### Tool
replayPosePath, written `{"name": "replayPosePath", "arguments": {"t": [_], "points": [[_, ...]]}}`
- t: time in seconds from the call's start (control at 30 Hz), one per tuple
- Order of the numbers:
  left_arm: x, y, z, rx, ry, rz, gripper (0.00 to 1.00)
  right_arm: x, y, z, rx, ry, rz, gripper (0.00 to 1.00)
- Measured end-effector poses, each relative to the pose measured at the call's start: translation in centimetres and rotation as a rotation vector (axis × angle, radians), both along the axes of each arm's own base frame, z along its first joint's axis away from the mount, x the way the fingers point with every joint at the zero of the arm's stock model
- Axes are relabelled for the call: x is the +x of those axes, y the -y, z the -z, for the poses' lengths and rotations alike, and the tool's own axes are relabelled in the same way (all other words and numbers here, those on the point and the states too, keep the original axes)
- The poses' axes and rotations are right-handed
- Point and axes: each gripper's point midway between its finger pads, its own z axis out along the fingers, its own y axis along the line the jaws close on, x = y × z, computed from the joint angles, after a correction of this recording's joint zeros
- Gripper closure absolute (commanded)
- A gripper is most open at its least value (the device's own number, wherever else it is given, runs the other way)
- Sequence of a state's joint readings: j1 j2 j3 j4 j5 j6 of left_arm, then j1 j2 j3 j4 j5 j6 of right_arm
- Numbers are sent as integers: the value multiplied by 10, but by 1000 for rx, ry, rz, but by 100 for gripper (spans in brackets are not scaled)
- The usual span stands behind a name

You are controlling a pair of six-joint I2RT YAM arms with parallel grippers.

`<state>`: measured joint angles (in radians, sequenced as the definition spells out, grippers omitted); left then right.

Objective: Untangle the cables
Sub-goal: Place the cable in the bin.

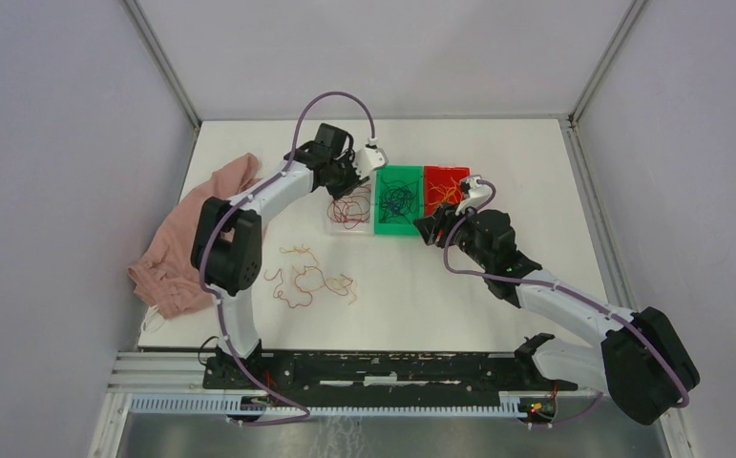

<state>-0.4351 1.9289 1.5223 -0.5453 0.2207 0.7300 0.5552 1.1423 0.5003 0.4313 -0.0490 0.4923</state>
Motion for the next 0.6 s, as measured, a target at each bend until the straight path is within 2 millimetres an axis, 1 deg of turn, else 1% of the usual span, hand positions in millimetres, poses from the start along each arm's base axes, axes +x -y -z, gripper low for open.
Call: {"name": "replayPosePath", "arguments": {"t": [0.13,0.23,0.33,0.37,0.4,0.5,0.53,0.6], "points": [[21,-1,2,-2,61,-72,64,0,0,0,1,0,-1,46],[26,-2,6,-3,67,-107,64,0,-1,2,2,-7,-4,45],[24,-2,7,-5,46,-123,60,-2,-5,6,2,-21,-26,42],[22,-2,5,-8,38,-125,56,-4,-6,7,3,-25,-36,41],[22,-2,3,-12,30,-126,50,-5,-8,7,4,-28,-51,41],[11,-4,-8,-34,-22,-112,31,-8,-19,6,0,-28,-104,40],[7,-6,-14,-46,-40,-108,25,-9,-25,4,-3,-24,-129,40],[-3,-13,-36,-84,-83,-104,20,-14,-41,2,-13,-15,-183,39]]}}
